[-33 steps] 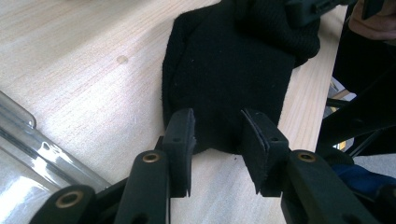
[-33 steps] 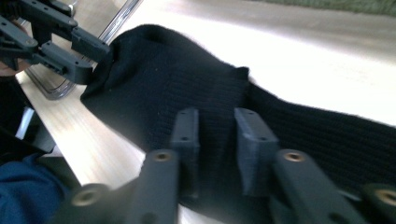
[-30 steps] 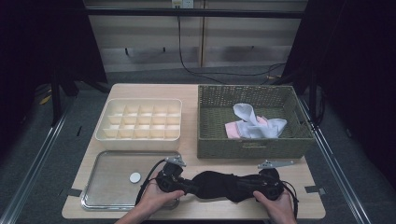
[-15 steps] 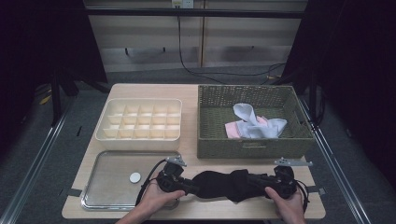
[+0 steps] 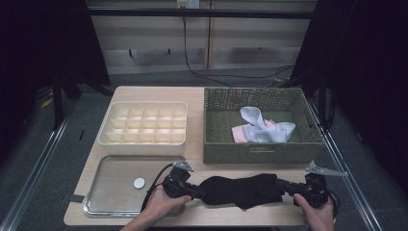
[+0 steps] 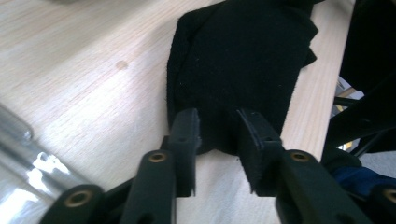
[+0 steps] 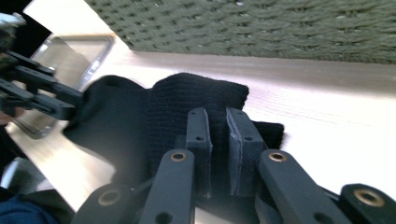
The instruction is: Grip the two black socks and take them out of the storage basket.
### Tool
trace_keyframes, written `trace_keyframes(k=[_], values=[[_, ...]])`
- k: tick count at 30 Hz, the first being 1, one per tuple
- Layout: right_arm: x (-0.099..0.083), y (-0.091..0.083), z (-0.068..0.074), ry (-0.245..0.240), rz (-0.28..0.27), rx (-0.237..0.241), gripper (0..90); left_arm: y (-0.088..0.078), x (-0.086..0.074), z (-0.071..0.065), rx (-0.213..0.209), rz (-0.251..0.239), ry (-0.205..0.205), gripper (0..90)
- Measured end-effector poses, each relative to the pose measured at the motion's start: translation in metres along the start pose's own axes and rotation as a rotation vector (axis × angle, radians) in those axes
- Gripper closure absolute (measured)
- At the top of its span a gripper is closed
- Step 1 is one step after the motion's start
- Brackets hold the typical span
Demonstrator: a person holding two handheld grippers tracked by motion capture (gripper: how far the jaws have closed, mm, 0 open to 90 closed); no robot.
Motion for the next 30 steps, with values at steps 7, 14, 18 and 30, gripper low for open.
trace_keyframes(k=[7,14,18,30], values=[[-0.002,0.009,-0.007,0.020,0.022,0.005,79.8,0.006,0.003,-0.005,0.024,0.002,-0.007,57.6],[-0.004,0.010,-0.005,0.019,0.031,0.021,79.7,0.014,0.003,-0.011,0.073,0.004,0.061,71.1],[-0.005,0.010,-0.005,0.023,0.034,0.022,79.7,0.016,0.003,-0.013,0.076,0.019,0.064,84.4],[-0.003,0.009,-0.007,0.032,0.022,0.025,80.0,-0.010,0.007,-0.021,-0.024,-0.057,0.038,87.5]])
Point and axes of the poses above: each handheld gripper's, and its own axes: y roughly forward along the jaws, x roughly out of its top, z roughly to its left, the point moved 1 cm from there along y, roughly forward along the jaws, and after that the axes turned 12 degrees about -z, right-handed, at the moved point
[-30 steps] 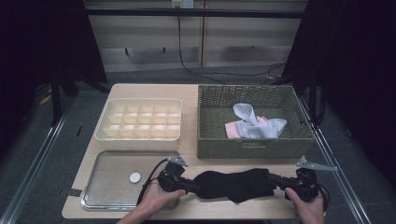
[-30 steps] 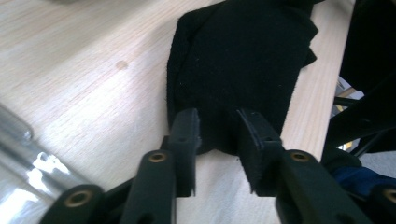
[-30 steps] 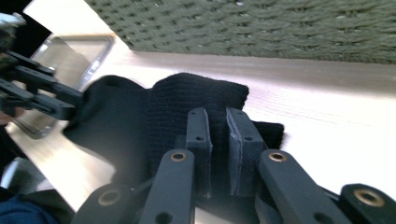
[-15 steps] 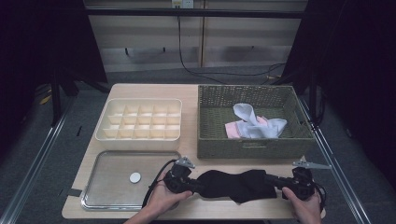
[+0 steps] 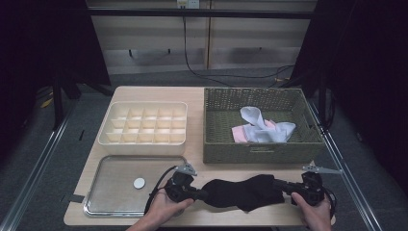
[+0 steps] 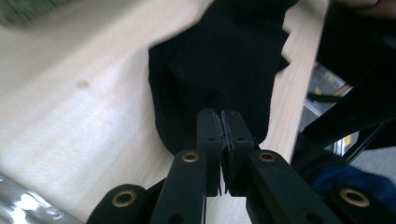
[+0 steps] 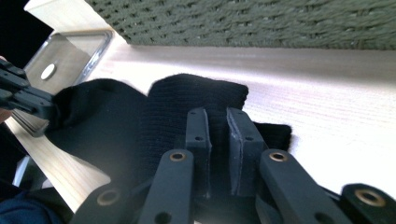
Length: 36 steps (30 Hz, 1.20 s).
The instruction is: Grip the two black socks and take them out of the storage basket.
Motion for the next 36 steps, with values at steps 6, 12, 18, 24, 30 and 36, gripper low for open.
trace_keyframes(k=[6,12,18,24,30,36], values=[[0.002,-0.004,-0.001,0.005,-0.017,0.000,79.8,-0.008,0.007,0.004,-0.029,-0.039,-0.020,87.7],[0.006,-0.012,0.002,0.024,-0.038,0.007,80.3,-0.020,0.015,0.008,-0.044,-0.080,-0.044,87.7],[0.012,-0.023,0.015,0.014,-0.048,0.038,80.6,-0.038,0.018,0.012,-0.047,-0.129,-0.064,87.7],[0.006,-0.032,0.022,0.008,-0.036,0.056,80.5,-0.040,0.014,0.011,-0.047,-0.103,-0.060,87.7],[0.004,-0.025,0.014,0.005,-0.011,0.033,80.5,-0.024,0.012,0.013,-0.042,-0.061,-0.051,87.7],[0.007,-0.018,0.008,0.009,0.000,0.023,80.1,-0.014,0.009,0.025,-0.012,-0.032,-0.070,87.5]])
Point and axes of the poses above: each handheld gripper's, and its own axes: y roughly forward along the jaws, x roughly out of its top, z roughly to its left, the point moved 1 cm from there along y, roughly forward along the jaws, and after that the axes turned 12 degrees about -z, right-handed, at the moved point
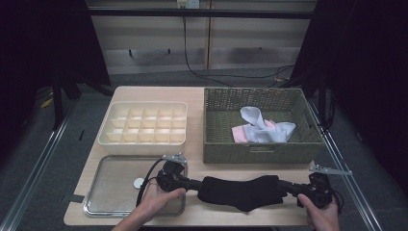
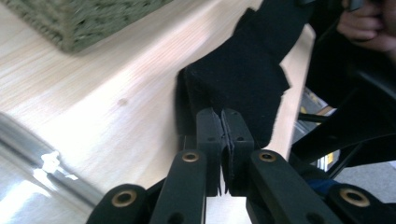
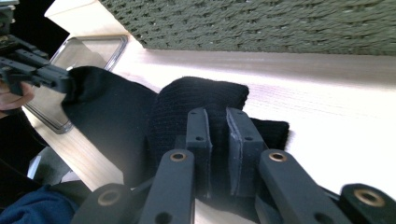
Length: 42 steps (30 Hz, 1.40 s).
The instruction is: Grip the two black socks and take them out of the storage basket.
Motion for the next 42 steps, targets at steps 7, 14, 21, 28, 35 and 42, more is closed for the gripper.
trace_keyframes(k=[7,14,21,28,35,42], values=[[-0.008,0.011,-0.006,-0.006,0.040,-0.038,79.1,0.006,-0.004,0.002,0.015,0.025,-0.002,87.3],[-0.011,0.011,-0.010,-0.011,0.052,-0.058,77.9,0.008,-0.007,-0.004,-0.013,0.042,0.017,86.5],[-0.017,0.013,-0.014,-0.035,0.093,-0.097,75.8,0.011,-0.009,0.001,0.011,0.063,0.011,84.6],[-0.018,0.012,-0.017,-0.013,0.088,-0.117,65.3,0.010,-0.007,0.005,0.042,0.044,0.004,67.0],[-0.019,0.014,-0.016,-0.017,0.076,-0.139,58.0,0.005,-0.002,0.000,0.028,0.007,0.018,60.0],[-0.021,0.024,-0.014,-0.037,0.110,-0.120,55.7,0.016,-0.006,0.001,0.064,0.031,0.023,55.8]])
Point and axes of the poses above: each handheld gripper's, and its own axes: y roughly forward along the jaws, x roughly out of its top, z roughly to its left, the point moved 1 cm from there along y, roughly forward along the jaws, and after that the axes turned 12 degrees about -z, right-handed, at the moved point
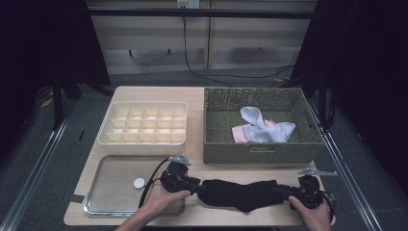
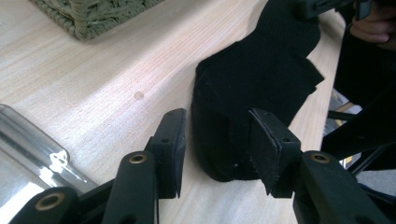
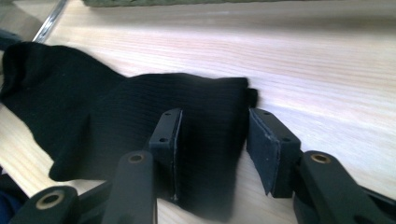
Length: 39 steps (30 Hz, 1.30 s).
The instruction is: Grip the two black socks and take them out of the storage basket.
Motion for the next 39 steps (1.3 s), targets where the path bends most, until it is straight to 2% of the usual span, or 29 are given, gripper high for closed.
trace_keyframes(k=[4,7,9,13,17,19,23,25,29,33,39], values=[[0.000,0.002,0.002,-0.008,0.010,0.006,63.9,0.000,-0.002,0.001,0.003,0.008,-0.002,55.5],[0.000,0.003,0.000,0.003,0.012,0.019,65.3,0.001,-0.003,0.002,0.016,0.005,-0.010,54.4],[0.000,0.003,-0.001,0.004,0.011,0.024,68.5,0.002,-0.003,0.003,0.008,0.006,-0.013,53.9],[0.001,0.004,0.000,0.002,0.017,0.002,73.1,0.002,-0.003,0.002,0.005,0.008,-0.007,52.9],[0.002,0.004,-0.001,0.027,0.007,0.009,79.1,0.001,-0.003,0.002,0.010,0.002,-0.011,53.1],[0.002,0.004,-0.002,0.039,0.005,0.014,80.2,0.003,-0.002,0.003,0.004,0.010,-0.018,53.0],[0.003,0.002,-0.002,0.049,-0.007,0.033,80.9,0.003,-0.001,0.001,-0.007,0.010,-0.007,52.4],[0.005,-0.001,-0.002,0.056,-0.031,0.040,81.2,0.002,-0.001,0.000,-0.007,0.006,-0.010,52.7],[0.006,-0.002,-0.001,0.064,-0.043,0.051,81.4,0.003,-0.001,0.000,-0.011,0.004,-0.011,52.8],[0.009,-0.005,0.000,0.070,-0.068,0.074,81.6,0.004,-0.004,0.000,0.012,0.014,-0.007,50.5],[0.013,-0.007,0.004,0.075,-0.086,0.094,81.7,0.003,-0.004,0.002,0.007,0.018,-0.004,49.8]])
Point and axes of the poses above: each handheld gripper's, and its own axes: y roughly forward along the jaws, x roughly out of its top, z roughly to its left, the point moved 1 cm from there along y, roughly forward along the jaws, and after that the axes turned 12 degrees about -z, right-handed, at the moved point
